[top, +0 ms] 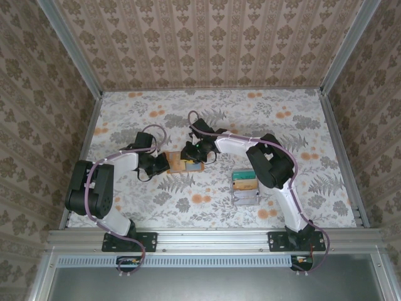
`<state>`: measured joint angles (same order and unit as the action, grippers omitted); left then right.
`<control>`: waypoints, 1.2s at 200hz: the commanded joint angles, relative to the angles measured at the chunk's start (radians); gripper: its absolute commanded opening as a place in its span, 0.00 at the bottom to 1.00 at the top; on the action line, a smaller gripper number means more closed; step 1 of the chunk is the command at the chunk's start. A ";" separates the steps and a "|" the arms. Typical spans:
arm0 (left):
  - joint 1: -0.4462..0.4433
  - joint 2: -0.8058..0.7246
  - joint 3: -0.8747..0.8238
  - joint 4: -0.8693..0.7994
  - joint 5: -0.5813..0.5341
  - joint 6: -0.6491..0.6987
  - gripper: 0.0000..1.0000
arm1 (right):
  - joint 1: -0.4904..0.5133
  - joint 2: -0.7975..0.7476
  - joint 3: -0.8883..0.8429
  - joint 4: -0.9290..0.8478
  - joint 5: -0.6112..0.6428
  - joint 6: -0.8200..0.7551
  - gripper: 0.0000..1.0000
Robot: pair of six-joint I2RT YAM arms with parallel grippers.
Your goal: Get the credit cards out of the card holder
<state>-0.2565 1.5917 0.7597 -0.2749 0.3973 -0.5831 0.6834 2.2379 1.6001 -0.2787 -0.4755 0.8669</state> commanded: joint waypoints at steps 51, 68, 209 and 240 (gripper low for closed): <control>-0.004 0.036 -0.002 -0.020 -0.011 -0.007 0.00 | 0.012 0.001 0.024 -0.062 0.039 -0.021 0.26; -0.004 0.042 0.000 -0.026 -0.017 -0.007 0.00 | 0.007 -0.015 0.020 -0.069 0.047 -0.032 0.26; -0.005 0.051 0.004 -0.037 -0.022 -0.006 0.00 | 0.008 0.032 0.034 -0.038 -0.020 -0.008 0.18; -0.006 0.053 0.004 -0.033 -0.017 -0.007 0.00 | 0.009 0.041 0.040 -0.032 -0.032 -0.005 0.21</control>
<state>-0.2562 1.6039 0.7708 -0.2802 0.4000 -0.5831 0.6872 2.2478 1.6115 -0.2939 -0.4774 0.8520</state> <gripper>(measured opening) 0.047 0.206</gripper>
